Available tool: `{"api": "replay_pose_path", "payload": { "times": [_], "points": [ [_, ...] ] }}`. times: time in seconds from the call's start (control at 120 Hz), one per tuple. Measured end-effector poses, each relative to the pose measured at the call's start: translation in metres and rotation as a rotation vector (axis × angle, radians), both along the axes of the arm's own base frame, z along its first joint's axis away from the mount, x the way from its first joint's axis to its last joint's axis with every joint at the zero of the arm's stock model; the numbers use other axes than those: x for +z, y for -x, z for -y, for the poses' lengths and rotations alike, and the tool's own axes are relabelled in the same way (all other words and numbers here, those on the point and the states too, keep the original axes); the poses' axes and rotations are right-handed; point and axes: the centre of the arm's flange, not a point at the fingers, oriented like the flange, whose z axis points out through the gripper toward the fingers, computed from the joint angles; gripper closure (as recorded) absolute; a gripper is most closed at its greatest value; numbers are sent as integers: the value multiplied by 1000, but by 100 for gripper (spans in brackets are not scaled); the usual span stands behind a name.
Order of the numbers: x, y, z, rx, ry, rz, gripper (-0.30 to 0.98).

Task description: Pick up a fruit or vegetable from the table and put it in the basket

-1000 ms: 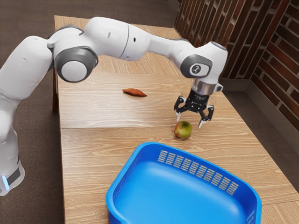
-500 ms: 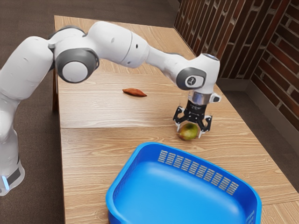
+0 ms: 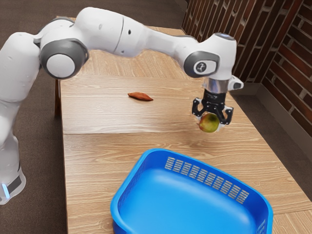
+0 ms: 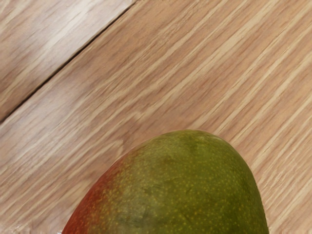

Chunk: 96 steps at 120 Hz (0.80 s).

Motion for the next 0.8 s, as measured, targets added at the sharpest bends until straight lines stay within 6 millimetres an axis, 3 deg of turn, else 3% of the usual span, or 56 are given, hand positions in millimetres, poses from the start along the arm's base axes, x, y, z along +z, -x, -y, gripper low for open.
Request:
{"api": "replay_pose_path", "payload": {
  "times": [0.033, 0.075, 0.125, 0.183, 0.242, 0.375, 0.433, 0.525, 0.658, 0.717, 0.8],
  "points": [
    [32, 19, 35, -55, -23, 51, 29],
    [51, 41, 79, -118, -44, 84, 28],
    [58, 65, 129, -187, -59, 96, 28],
    [53, 96, 171, -244, -70, 83, 29],
    [44, 115, 199, -270, -76, 63, 31],
    [27, 138, 242, -276, -58, 22, 31],
    [23, 145, 254, -268, -47, 9, 22],
    [23, 148, 258, -238, -32, 1, 11],
    [24, 137, 242, -160, -25, -3, 5],
    [26, 113, 204, -64, -17, -2, 3],
    [72, 92, 124, 169, 57, 31, 2]
  ]
}}
